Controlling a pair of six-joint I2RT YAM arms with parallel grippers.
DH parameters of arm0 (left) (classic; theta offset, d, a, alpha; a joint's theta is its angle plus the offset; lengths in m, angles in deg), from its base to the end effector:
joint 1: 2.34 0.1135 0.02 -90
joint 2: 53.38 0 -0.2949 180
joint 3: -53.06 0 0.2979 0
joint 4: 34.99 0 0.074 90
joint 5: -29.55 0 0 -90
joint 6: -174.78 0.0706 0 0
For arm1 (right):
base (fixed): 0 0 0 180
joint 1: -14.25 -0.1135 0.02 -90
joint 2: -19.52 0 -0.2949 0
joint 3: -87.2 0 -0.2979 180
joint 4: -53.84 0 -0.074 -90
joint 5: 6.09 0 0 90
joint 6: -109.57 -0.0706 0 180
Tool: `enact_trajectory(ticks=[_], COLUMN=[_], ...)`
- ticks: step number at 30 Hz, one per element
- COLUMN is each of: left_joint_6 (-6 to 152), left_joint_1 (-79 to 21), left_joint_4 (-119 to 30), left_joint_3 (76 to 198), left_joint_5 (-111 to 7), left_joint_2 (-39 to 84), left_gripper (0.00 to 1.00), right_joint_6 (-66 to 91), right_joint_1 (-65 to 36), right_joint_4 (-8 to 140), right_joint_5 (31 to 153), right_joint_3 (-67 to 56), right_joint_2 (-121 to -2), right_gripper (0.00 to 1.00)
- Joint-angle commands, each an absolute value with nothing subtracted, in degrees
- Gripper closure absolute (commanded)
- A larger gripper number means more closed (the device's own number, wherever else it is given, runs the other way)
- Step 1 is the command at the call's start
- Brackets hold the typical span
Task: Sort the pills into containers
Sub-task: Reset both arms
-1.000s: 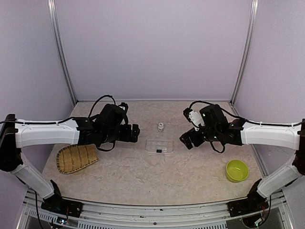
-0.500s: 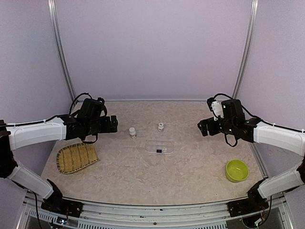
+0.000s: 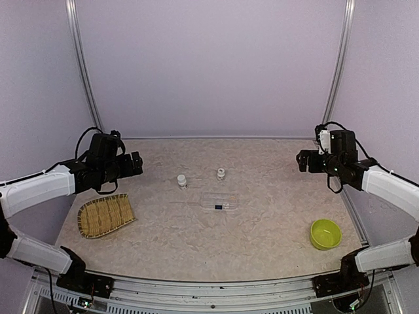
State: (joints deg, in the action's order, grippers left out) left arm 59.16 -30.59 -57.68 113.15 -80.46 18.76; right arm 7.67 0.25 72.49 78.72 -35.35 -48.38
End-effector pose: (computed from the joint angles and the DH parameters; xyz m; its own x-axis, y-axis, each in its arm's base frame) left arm 0.3076 -0.1379 0.2520 -0.5378 -0.1722 -0.8253 -0.0394 0.9830 -0.1795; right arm 0.3199 0.0732 0.2625 -0.4956 0.0881 -0.8641 -0.0634 0.9885 0.1371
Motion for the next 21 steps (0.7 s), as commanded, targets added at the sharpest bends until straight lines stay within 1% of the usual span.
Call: enact_trajectory(ticks=[1, 5, 15, 21], left_joint_6=[57.53, 56.67, 56.12, 55.78], left_joint_1=[-26.52, -23.40, -17.21, -16.40], left_joint_4=[-54.93, -52.33, -50.15, -48.93], left_joint_3=[110.03, 107.29, 106.86, 106.51], left_joint_5=[-79.69, -78.74, -78.91, -77.89], left_joint_2=[16.03, 14.31, 12.73, 13.09], left_gripper=[0.01, 0.01, 0.01, 0.01], right_joint_6=[5.30, 4.60, 2.76, 2.61], right_joint_1=[1.28, 1.29, 1.27, 1.30], right_joint_4=[74.18, 73.96, 73.76, 74.26], right_joint_5=[76.47, 74.63, 71.20, 70.10], right_joint_3=[-35.36, -35.47, -35.65, -35.28], right_joint_2=[-46.20, -45.87, -45.85, -45.68], right_gripper=[0.00, 0.00, 0.00, 0.00])
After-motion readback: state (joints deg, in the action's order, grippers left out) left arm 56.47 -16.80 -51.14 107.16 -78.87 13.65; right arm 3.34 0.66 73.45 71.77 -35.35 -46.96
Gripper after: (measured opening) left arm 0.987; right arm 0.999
